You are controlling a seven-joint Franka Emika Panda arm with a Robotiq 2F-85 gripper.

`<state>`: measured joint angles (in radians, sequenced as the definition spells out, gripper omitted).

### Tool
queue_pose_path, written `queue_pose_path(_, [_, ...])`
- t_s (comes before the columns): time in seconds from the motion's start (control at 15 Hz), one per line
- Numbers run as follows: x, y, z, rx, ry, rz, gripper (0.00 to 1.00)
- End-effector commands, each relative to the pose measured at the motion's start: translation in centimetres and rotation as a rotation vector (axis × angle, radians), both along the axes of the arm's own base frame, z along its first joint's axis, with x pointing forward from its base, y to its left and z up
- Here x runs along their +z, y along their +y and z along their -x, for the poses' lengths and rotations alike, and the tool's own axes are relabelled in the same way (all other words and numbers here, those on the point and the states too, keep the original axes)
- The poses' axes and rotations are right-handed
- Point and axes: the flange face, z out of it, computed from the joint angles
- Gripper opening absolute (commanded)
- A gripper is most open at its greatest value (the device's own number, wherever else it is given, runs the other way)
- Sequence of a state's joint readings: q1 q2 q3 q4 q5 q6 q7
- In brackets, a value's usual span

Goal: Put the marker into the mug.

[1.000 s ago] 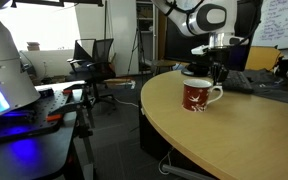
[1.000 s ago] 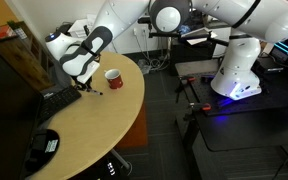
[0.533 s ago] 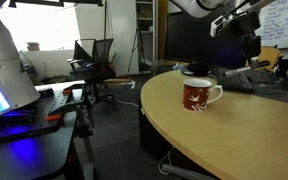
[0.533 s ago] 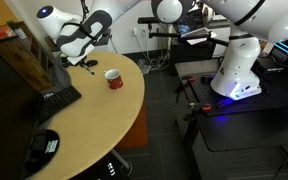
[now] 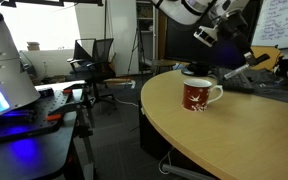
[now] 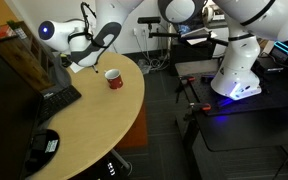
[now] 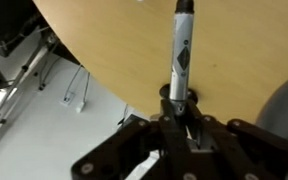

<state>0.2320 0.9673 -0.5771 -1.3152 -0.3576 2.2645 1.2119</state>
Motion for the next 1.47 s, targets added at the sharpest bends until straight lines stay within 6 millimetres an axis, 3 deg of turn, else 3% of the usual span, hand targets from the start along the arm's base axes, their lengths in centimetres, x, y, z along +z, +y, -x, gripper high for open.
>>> queue_pose_path(0.0, [1.5, 0.7, 2.5, -0.135, -0.049, 0.146, 0.05])
queue_pose_path(0.2, [2.4, 1.3, 4.6, -0.261, -0.048, 0.286, 0.05])
queue_pose_path(0.4, [2.5, 3.3, 7.2, -0.377, 0.062, 0.426, 0.05])
queue_pose_path(0.6, [1.2, 5.8, 8.8, -0.398, 0.186, 0.44, 0.05])
queue_pose_path(0.8, [-1.0, 8.9, 8.7, -0.337, 0.207, 0.376, 0.05])
queue_pose_path(1.0, [-2.2, 10.3, 8.6, -0.323, 0.211, 0.332, 0.05])
queue_pose_path(1.4, [-2.8, 9.1, 7.9, -0.361, 0.117, 0.309, 0.05])
